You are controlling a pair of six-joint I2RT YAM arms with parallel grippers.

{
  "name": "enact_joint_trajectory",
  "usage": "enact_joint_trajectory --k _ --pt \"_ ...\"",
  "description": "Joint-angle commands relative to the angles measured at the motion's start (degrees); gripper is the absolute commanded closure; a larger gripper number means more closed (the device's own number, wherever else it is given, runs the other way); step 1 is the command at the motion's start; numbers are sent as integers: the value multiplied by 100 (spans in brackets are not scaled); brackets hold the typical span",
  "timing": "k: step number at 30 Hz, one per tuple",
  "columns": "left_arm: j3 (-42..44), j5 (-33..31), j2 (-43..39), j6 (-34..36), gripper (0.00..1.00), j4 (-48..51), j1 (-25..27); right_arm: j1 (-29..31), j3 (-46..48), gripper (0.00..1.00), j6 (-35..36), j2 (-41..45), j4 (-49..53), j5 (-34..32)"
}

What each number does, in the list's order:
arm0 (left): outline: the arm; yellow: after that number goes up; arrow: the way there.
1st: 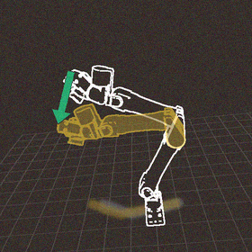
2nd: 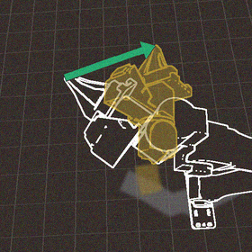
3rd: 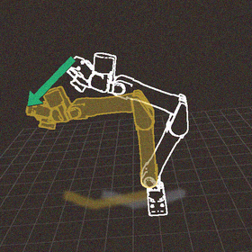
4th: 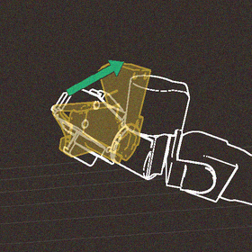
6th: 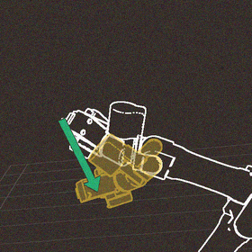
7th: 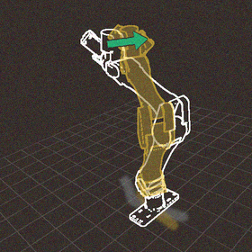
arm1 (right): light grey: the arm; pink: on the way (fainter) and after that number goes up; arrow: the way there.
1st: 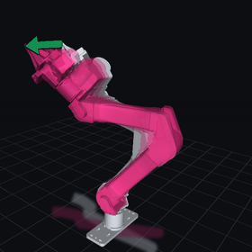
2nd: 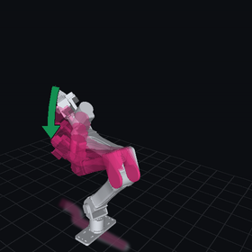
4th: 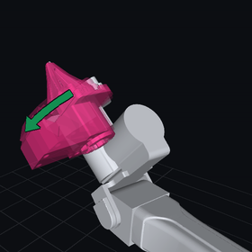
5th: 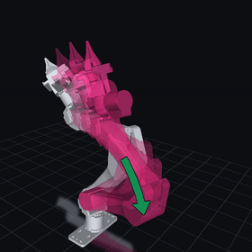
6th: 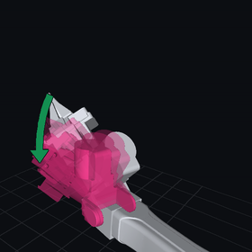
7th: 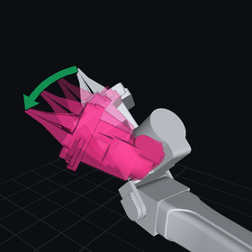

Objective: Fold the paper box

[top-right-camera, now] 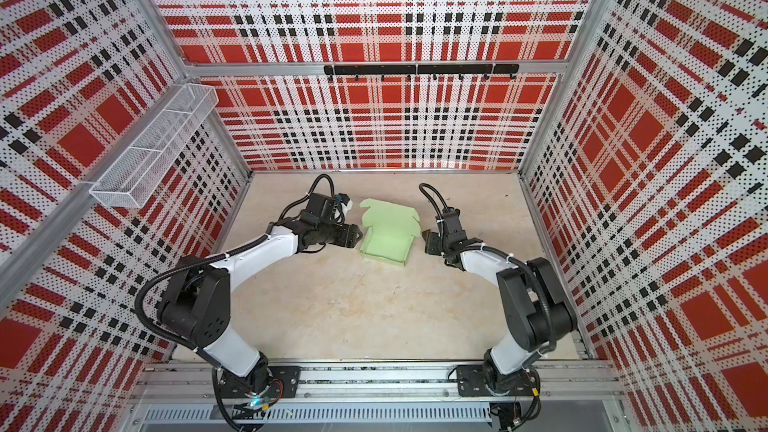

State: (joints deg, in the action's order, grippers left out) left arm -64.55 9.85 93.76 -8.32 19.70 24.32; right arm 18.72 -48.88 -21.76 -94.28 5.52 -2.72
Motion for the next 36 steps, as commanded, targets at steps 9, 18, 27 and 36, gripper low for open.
enact_joint_trajectory --k 9,18,27,36 --pt "170 486 -612 428 11 -309 -909 -168 -581 32 765 -1067 -543 632" --pt "357 786 -858 327 2 -460 -1658 -203 -970 33 875 -1522 -591 801" --pt "373 901 -973 228 1 -502 -2205 -202 -1213 44 819 -1829 -537 700" --pt "365 914 -991 251 1 -487 -2278 -212 -1266 57 616 -1714 -429 307"
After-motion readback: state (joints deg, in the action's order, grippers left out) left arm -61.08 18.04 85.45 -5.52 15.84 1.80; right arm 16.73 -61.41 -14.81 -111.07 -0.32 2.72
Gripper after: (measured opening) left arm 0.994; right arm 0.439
